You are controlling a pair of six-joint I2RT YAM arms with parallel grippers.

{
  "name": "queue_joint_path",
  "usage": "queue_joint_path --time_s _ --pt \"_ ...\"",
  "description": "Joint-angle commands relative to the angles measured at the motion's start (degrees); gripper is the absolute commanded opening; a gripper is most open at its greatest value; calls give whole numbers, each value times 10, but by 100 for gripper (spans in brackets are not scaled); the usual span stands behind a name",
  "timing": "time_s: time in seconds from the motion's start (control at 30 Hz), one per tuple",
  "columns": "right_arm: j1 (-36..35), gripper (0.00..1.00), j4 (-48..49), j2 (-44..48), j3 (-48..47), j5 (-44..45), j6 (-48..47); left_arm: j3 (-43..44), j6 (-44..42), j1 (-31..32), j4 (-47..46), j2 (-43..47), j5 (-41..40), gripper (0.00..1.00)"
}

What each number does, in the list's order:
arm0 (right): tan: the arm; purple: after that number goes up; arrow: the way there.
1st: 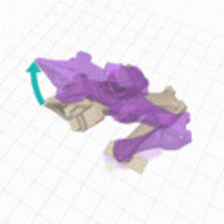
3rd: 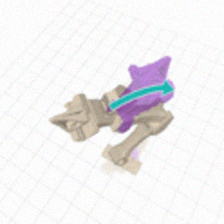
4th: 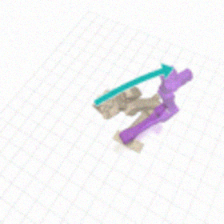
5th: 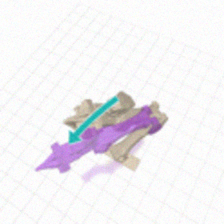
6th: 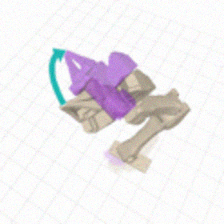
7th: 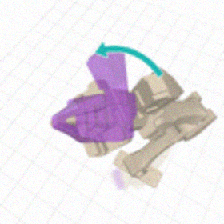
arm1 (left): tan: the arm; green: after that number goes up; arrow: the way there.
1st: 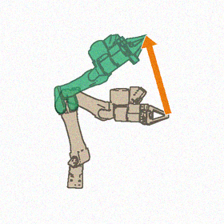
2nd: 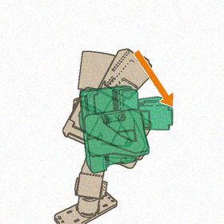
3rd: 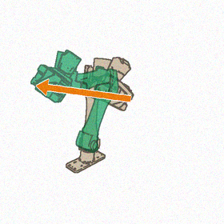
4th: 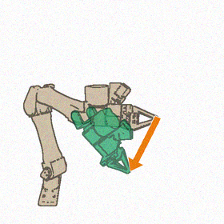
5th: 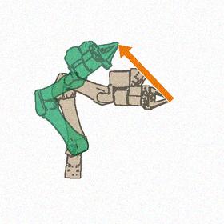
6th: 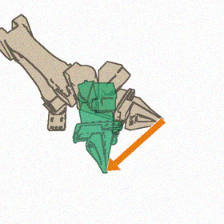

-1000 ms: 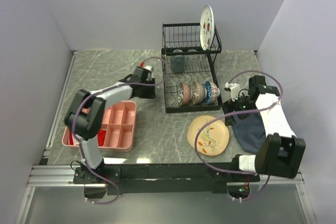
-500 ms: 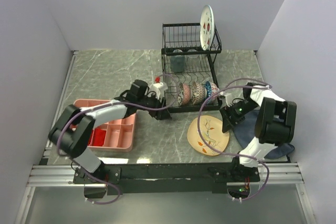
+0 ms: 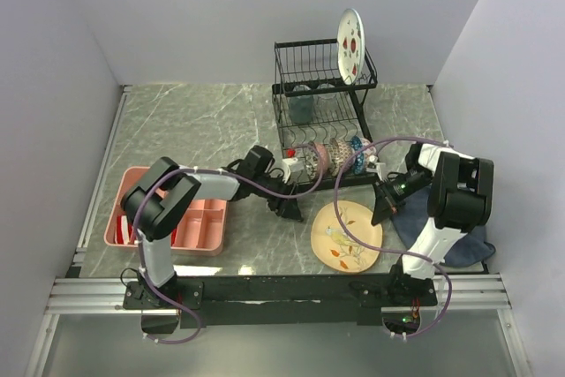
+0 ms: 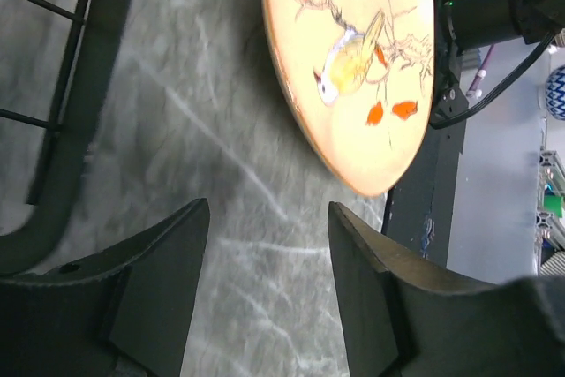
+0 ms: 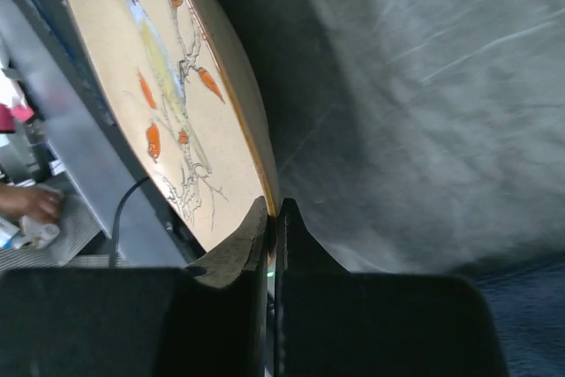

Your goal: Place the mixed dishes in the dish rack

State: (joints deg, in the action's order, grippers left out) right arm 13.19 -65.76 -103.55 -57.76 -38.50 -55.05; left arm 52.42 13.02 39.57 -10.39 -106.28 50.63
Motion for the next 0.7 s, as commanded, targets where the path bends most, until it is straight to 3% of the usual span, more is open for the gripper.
queue_joint_path --time_s 0.0,0.27,0.67 --pt "-2 0 25 63 -3 10 -54 51 -16 20 -41 -33 42 63" --pt "-17 0 57 180 0 8 -12 58 -19 37 -54 -30 43 63" --pt "-124 0 115 261 6 34 54 22 -84 36 -1 45 14 63"
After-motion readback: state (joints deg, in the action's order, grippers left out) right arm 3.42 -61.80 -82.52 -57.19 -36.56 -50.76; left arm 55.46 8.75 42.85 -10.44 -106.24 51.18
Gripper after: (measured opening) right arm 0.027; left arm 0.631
